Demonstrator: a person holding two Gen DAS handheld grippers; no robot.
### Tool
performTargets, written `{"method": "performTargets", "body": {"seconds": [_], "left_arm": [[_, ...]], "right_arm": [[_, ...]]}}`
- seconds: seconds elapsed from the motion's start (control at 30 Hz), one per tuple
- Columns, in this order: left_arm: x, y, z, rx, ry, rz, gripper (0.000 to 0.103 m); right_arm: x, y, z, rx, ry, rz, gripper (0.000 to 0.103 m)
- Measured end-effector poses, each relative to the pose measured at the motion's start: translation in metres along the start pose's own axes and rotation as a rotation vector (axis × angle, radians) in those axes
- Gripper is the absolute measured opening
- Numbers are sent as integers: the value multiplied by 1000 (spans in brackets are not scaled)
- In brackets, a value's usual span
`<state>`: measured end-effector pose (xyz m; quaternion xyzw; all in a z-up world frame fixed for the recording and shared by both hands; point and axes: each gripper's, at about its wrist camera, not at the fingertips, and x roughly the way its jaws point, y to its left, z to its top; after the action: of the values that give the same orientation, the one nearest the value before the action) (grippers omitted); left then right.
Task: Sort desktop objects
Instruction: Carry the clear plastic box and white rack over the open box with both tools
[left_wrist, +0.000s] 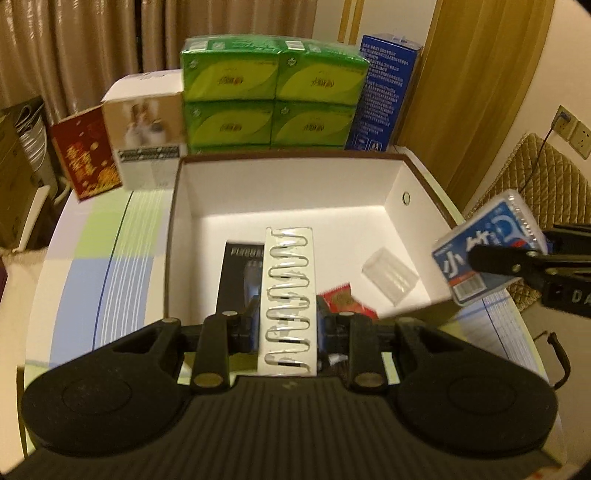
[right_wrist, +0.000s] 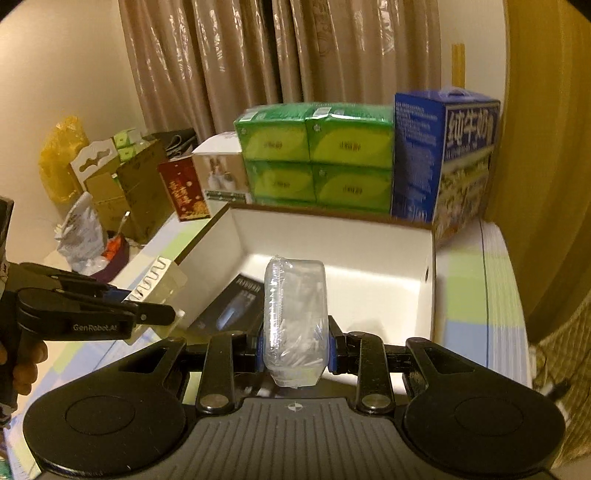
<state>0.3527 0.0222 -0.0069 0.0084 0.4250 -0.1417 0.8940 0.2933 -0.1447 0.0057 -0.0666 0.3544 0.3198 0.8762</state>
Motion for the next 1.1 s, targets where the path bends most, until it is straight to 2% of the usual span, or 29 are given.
{"method": "performTargets", "body": {"seconds": [0.17, 0.5, 0.77, 1.1], "left_arm": [[31, 3, 34, 4, 25, 2, 23], [102, 17, 80, 6, 61, 76, 23], [155, 26, 92, 32, 85, 130, 23], [205, 41, 94, 40, 142, 198, 23]], "right_arm": [[32, -11, 21, -14, 24, -34, 27], [102, -47, 47, 4, 82, -114, 27], [142, -78, 54, 47, 127, -162, 27], [168, -96, 57, 37, 157, -187, 27]]}}
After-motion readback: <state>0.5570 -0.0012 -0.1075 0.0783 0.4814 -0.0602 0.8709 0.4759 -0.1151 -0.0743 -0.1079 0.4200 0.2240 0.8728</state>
